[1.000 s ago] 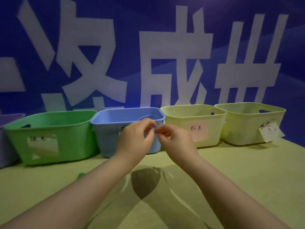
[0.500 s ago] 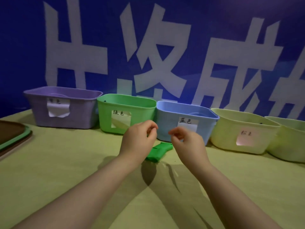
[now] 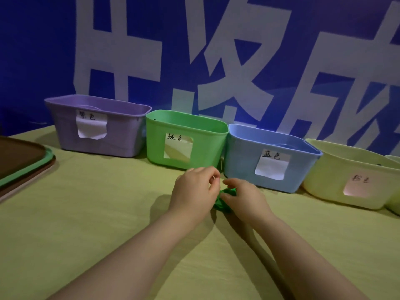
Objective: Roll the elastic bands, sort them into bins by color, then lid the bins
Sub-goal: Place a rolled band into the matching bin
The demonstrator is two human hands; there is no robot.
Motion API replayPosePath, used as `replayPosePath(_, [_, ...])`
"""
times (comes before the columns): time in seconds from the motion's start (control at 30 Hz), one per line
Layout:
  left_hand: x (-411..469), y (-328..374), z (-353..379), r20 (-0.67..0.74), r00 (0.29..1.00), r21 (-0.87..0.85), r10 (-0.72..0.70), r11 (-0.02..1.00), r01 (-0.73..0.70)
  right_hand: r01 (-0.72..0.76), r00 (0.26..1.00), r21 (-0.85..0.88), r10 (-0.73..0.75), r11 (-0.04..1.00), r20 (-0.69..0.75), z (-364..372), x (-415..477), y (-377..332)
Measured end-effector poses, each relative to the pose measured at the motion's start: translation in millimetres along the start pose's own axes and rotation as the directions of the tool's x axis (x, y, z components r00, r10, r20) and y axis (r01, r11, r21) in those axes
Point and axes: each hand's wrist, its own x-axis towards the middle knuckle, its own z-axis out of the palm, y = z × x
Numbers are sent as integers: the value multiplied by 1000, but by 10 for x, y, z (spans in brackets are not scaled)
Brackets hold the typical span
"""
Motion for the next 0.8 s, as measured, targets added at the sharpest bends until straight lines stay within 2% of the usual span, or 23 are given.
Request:
replayPosePath(0.1, [-2,3,24,42,999,31,-10,999,9,24,997,-172,-11,985,76,86,29,-46])
replayPosePath(0.2, [-16,6,38,75,997,20,-7,1000,6,40,998,-168,-30,985,64,75,27,-71])
replayPosePath(0.27, [-14,-12,34,90,995,13,-36,999,35,26,999,-62,-25,998,27,27,13,-67])
replayPosePath(0.37, [-31,-3,40,124,986,-4,-108,994,109,-7,998,236,20,972,-54,-93,-38,-20])
replayPosePath(0.53, [-70,55,51,215,966,-114,-143,979,170,82,994,619,-15,781,-113,-316,-166,-36])
replayPosePath(0.7, [-87,150,64,271,952,-312,-141,923,226,107,994,769,-84,630,-69,-439,-337,-20])
replayPosePath(0.8, [-97,172,67,221,967,-432,-130,875,216,79,997,780,-69,620,-46,-393,-400,38])
